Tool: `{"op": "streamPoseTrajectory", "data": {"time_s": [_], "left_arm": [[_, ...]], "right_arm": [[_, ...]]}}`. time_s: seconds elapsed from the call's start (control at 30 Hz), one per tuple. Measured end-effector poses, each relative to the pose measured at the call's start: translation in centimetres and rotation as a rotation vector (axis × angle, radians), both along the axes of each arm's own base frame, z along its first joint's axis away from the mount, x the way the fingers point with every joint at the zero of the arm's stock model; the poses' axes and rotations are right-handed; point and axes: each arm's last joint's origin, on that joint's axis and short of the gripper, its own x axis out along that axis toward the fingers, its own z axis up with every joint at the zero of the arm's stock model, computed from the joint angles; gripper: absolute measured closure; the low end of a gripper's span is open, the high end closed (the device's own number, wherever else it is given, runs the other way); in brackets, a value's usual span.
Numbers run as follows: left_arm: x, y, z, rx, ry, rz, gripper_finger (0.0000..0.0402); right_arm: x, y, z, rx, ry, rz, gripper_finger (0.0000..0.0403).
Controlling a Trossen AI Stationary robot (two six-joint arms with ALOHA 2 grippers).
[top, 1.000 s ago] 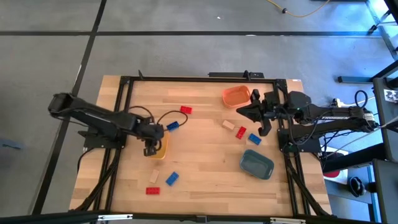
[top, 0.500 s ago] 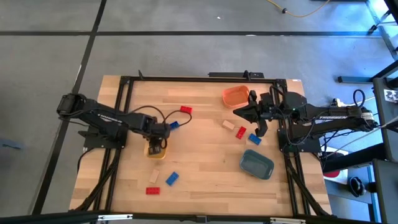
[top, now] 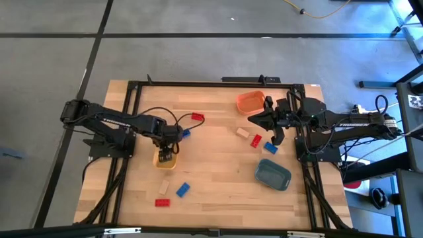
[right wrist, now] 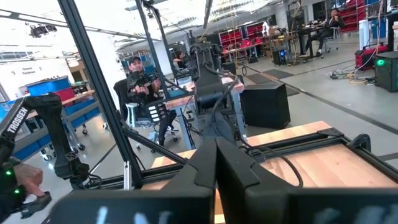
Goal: Sort & place blocks by color
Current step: Put the top brown block into the yellow bin
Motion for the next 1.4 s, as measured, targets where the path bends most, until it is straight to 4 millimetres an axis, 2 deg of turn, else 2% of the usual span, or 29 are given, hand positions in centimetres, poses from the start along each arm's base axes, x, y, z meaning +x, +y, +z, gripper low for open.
{"op": "streamPoseTrajectory", "data": {"time_s": [0.1,0.23,0.43,0.53,0.7,0.8,1.4], "left_arm": [[0.6,0.0,2.2,-0.035,-0.049,-0.006,0.0164],[1.1,-0.1,6.6,-0.040,-0.247,-0.012,0.0164],[0.0,0.5,13.8,0.031,-0.841,0.037,0.0165],[-1.6,1.3,15.6,0.073,-1.084,0.099,0.0165],[-4.2,2.0,15.9,0.106,-1.319,0.193,0.0165],[-5.0,1.9,15.4,0.100,-1.375,0.207,0.0165],[-5.2,1.7,14.9,0.221,-1.357,0.113,0.0165]], "right_arm": [[0.0,0.0,0.1,-0.001,-0.010,0.000,0.0396],[0.0,0.0,0.1,-0.002,-0.014,0.000,0.0396],[0.0,0.0,0.1,-0.001,-0.015,0.000,0.0396],[0.0,0.0,0.1,-0.001,-0.014,0.000,0.0396],[0.0,0.0,0.1,0.000,-0.013,0.000,0.0396],[0.0,0.0,0.1,0.001,-0.012,0.000,0.0396],[0.0,0.0,0.2,0.002,-0.018,0.000,0.0396]]}}
